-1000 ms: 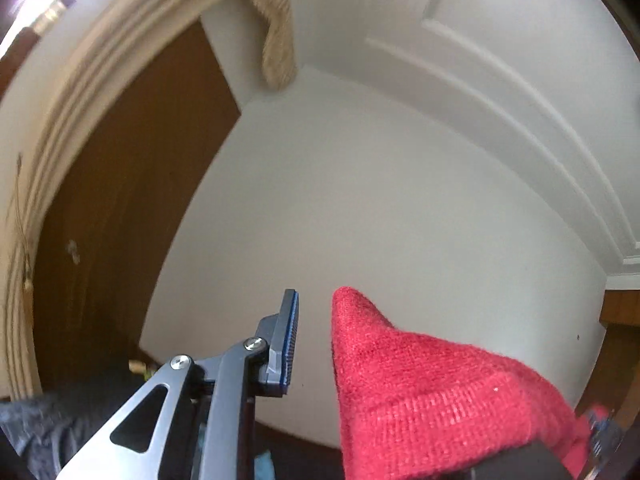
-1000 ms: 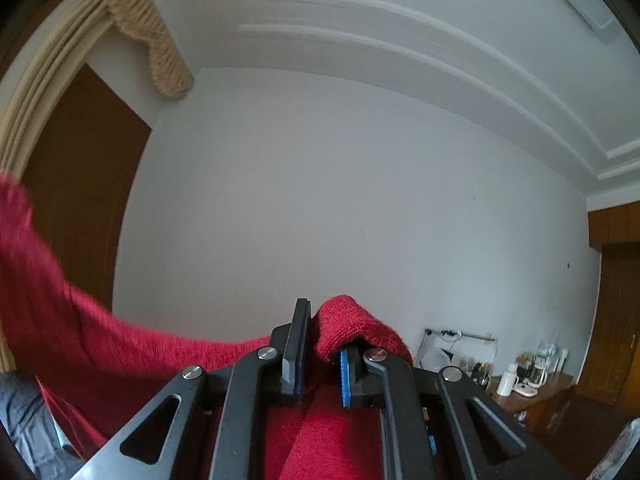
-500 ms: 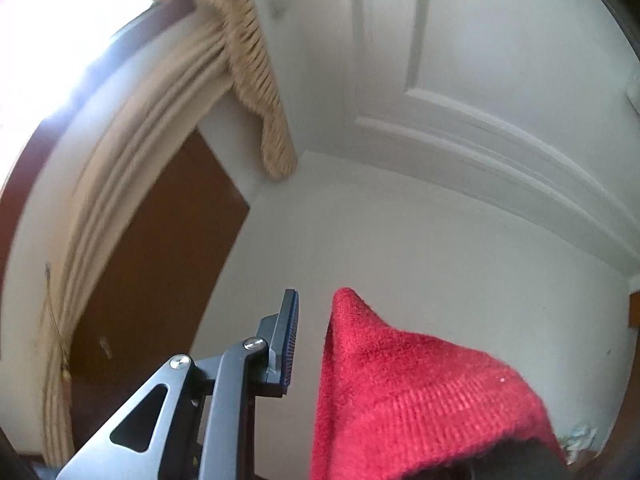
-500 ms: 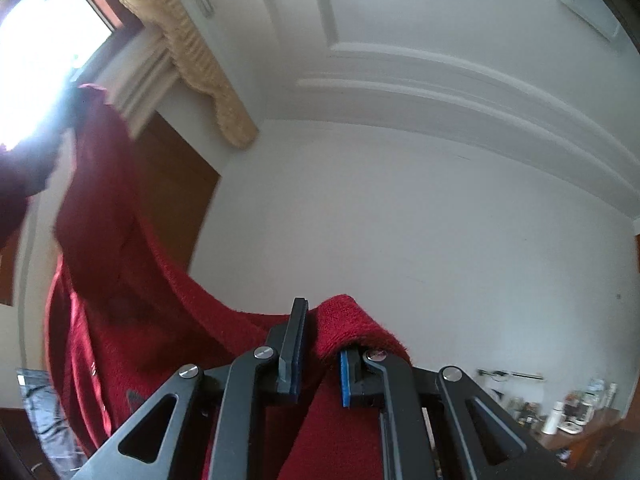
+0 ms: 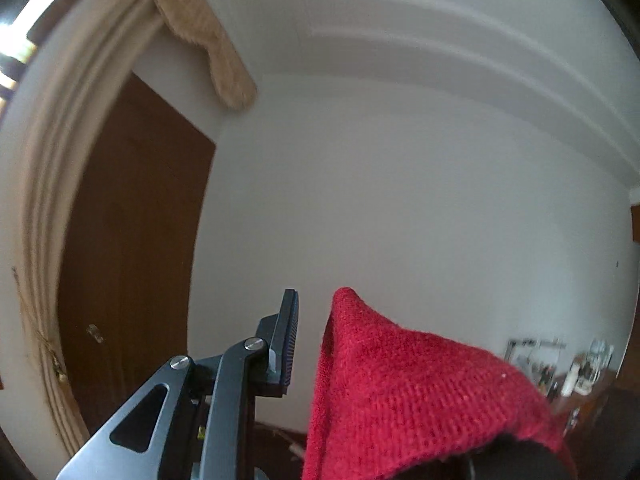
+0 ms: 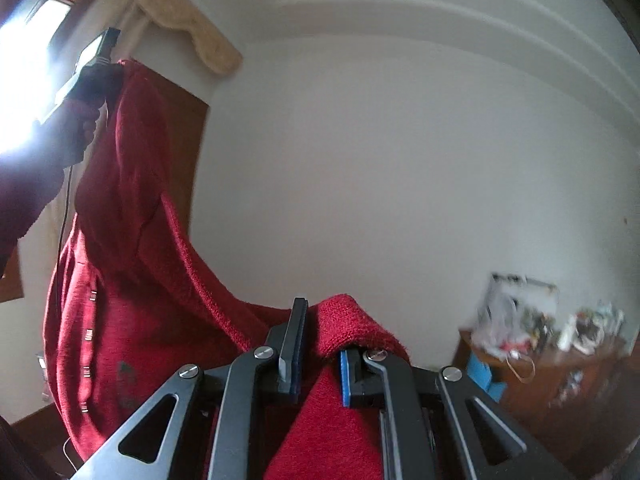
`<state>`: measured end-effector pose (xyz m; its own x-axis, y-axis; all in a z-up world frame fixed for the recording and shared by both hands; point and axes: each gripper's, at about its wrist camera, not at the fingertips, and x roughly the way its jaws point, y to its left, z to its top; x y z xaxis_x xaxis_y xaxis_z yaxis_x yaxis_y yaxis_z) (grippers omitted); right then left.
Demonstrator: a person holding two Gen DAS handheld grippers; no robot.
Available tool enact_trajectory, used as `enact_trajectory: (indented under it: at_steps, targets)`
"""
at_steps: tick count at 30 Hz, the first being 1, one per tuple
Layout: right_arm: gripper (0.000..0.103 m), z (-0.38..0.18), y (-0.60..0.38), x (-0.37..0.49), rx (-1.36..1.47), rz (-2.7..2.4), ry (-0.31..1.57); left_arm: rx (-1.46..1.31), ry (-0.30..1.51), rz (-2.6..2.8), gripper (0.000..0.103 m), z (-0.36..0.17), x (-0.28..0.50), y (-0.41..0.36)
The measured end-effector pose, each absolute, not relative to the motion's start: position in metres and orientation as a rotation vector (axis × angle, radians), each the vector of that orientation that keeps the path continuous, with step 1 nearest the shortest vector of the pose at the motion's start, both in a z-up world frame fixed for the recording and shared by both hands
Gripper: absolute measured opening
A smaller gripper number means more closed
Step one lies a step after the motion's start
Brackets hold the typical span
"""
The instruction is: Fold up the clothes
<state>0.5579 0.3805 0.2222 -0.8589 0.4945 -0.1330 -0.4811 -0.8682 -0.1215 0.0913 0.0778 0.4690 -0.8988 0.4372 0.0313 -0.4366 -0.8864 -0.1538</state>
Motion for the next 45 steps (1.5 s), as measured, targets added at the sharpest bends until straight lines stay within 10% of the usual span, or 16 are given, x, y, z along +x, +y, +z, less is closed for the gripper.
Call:
enact_trajectory:
  at_steps: [15, 24, 26, 29, 31, 45]
  targets:
    - [0.013, 0.059, 0.571, 0.431, -0.756, 2.187, 0.291, -0.688, 0.178, 2.393, 0.023, 0.242, -0.181, 0.366]
    - [0.013, -0.043, 0.668, 0.376, -0.996, 2.003, 0.538, -1.002, 0.454, 2.277, 0.023, 0.074, -0.21, 0.488]
    - [0.015, -0.057, 0.672, 0.37, -1.049, 1.99, 0.577, -1.097, 0.519, 2.22, 0.028, 0.045, -0.212, 0.498]
    - [0.027, -0.075, 0.677, 0.365, -1.127, 1.962, 0.645, -1.238, 0.582, 2.119, 0.069, 0.014, -0.218, 0.508]
    - [0.069, -0.086, 0.68, 0.365, -1.141, 1.943, 0.714, -1.328, 0.616, 2.052, 0.079, -0.007, -0.222, 0.511]
    - [0.07, -0.091, 0.653, 0.394, -1.142, 1.91, 0.718, -1.459, 0.559, 1.879, 0.083, -0.038, -0.198, 0.427]
